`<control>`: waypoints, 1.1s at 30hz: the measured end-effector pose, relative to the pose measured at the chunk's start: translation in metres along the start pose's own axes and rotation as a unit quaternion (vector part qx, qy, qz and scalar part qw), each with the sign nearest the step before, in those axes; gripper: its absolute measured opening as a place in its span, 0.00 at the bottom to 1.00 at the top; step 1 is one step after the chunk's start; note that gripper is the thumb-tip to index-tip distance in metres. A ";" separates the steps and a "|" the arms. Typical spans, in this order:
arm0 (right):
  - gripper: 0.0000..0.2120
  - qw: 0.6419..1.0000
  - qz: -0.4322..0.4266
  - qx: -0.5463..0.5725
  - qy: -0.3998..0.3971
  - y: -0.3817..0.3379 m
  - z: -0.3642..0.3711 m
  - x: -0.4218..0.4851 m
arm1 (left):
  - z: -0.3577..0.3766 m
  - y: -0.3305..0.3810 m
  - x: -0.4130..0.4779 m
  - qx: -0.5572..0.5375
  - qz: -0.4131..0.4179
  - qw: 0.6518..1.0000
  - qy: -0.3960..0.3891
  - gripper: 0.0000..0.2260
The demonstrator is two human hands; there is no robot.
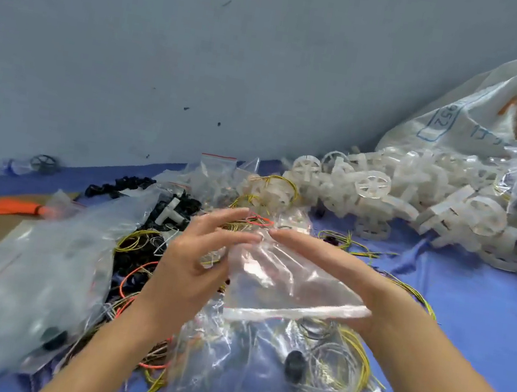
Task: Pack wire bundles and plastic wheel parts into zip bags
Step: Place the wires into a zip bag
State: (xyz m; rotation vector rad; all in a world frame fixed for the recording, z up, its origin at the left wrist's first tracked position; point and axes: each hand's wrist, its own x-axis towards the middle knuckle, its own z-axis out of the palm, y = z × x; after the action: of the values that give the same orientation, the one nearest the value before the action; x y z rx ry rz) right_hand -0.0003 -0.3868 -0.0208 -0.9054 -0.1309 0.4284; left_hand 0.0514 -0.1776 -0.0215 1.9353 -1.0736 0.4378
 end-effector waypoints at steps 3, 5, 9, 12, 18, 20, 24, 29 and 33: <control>0.20 0.999 -0.007 0.000 0.046 0.017 0.006 0.014 | -0.012 0.001 -0.002 -0.081 -0.100 0.991 0.038 0.06; 0.21 0.994 -0.008 -0.051 0.092 0.025 0.008 0.025 | -0.018 -0.002 -0.001 -0.143 -0.204 0.965 0.076 0.10; 0.31 0.993 -0.025 -0.104 0.051 0.041 0.023 0.038 | -0.024 -0.012 -0.008 -0.264 -0.389 0.880 0.062 0.12; 0.19 0.988 -0.063 -0.119 0.070 0.055 0.029 0.047 | -0.025 -0.016 -0.012 -0.302 -0.397 0.865 0.051 0.13; 0.12 0.936 -0.177 -0.255 0.167 0.047 0.029 0.047 | -0.030 -0.017 -0.013 -0.242 -0.280 0.924 0.093 0.14; 0.13 0.913 -0.199 -0.325 0.148 0.042 0.033 0.043 | -0.030 -0.010 -0.013 -0.251 -0.233 0.936 0.080 0.14; 0.20 0.879 -0.234 -0.400 0.115 0.032 0.037 0.034 | -0.037 -0.001 -0.011 -0.179 -0.143 0.972 0.058 0.12; 0.19 0.887 -0.244 -0.366 0.141 0.023 0.038 0.028 | -0.039 0.000 -0.008 -0.146 -0.135 0.975 0.101 0.12; 0.20 0.919 -0.206 -0.292 0.168 0.024 0.036 0.027 | -0.032 -0.001 -0.007 -0.202 -0.187 0.958 0.077 0.12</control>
State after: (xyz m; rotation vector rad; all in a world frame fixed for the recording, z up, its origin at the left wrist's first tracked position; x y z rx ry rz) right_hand 0.0066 -0.3362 -0.0195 -1.4873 -0.1317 -0.1814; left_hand 0.0519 -0.1480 -0.0083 1.6528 -0.6172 0.1394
